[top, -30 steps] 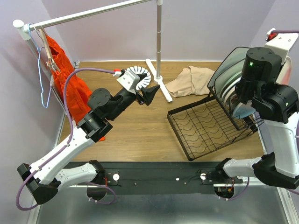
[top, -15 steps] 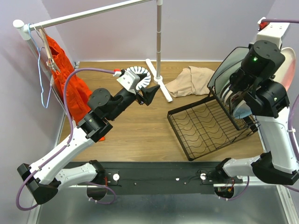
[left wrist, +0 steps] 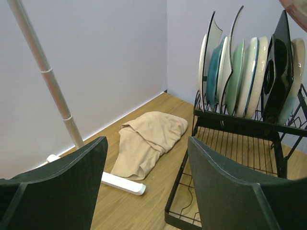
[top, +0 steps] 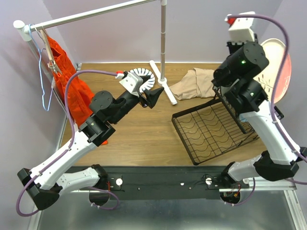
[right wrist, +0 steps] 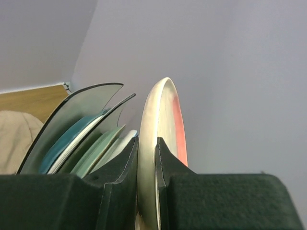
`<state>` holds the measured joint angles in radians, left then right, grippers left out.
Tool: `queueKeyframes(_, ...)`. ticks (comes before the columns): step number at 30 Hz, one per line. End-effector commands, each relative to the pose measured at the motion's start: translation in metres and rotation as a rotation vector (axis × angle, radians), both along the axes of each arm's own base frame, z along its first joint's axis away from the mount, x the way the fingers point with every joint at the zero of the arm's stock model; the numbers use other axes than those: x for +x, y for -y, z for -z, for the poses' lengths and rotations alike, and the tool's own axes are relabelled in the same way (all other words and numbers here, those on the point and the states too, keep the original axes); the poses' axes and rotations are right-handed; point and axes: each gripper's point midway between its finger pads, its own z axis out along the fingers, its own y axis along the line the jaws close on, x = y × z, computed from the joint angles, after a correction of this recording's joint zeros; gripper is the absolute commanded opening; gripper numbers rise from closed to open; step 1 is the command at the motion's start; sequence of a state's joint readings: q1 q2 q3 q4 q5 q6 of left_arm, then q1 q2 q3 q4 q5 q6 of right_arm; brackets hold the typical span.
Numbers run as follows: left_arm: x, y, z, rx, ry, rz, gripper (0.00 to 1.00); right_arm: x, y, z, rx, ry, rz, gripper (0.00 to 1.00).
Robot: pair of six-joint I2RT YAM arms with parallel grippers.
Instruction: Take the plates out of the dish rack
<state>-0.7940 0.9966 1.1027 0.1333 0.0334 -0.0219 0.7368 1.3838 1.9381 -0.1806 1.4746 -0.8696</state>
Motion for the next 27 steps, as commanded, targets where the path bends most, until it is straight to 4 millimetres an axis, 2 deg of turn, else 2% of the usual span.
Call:
queueKeyframes(1,-0.003,-0.008,-0.011,-0.030,0.027,-0.023,0.77,0.005,-0.025,-0.015,-0.082,-0.026,-0.083,0.01)
queueKeyframes(9,0.003,-0.016,-0.013,-0.061,0.001,-0.069,0.77,0.019,-0.061,-0.012,-0.164,-0.062,-0.171,0.01)
queueKeyframes(12,0.001,-0.023,-0.025,-0.121,-0.021,-0.068,0.76,0.018,-0.070,-0.019,-0.178,-0.049,-0.209,0.01)
queueKeyframes(14,0.001,-0.036,-0.045,-0.186,-0.034,-0.087,0.76,0.021,-0.080,-0.025,-0.223,-0.047,-0.252,0.01)
queueKeyframes(15,0.001,-0.037,-0.047,-0.219,-0.076,-0.081,0.76,0.021,-0.088,-0.026,-0.248,-0.050,-0.280,0.01)
queueKeyframes(16,-0.005,-0.044,-0.067,-0.262,-0.069,-0.071,0.76,0.024,-0.096,-0.026,-0.270,-0.047,-0.306,0.01)
queueKeyframes(19,-0.004,-0.049,-0.076,-0.284,-0.142,-0.079,0.76,0.031,-0.118,-0.031,-0.333,-0.026,-0.362,0.01)
queueKeyframes(20,-0.006,-0.052,-0.090,-0.300,-0.139,-0.082,0.76,0.036,-0.128,-0.030,-0.361,-0.030,-0.379,0.01)
queueKeyframes(22,-0.001,-0.060,-0.086,-0.287,-0.187,-0.117,0.76,0.036,-0.144,-0.030,-0.399,-0.021,-0.423,0.01)
queueKeyframes(23,-0.002,-0.065,-0.093,-0.311,-0.200,-0.125,0.76,0.034,-0.148,-0.038,-0.423,0.008,-0.427,0.01)
queueKeyframes(24,0.000,-0.069,-0.088,-0.301,-0.229,-0.135,0.75,0.035,-0.159,-0.035,-0.456,0.005,-0.451,0.01)
queueKeyframes(26,0.007,-0.085,-0.090,-0.323,-0.247,-0.170,0.75,0.036,-0.182,-0.033,-0.533,0.035,-0.524,0.01)
queueKeyframes(27,0.005,-0.082,-0.086,-0.300,-0.264,-0.137,0.75,0.031,-0.189,-0.036,-0.557,0.066,-0.555,0.01)
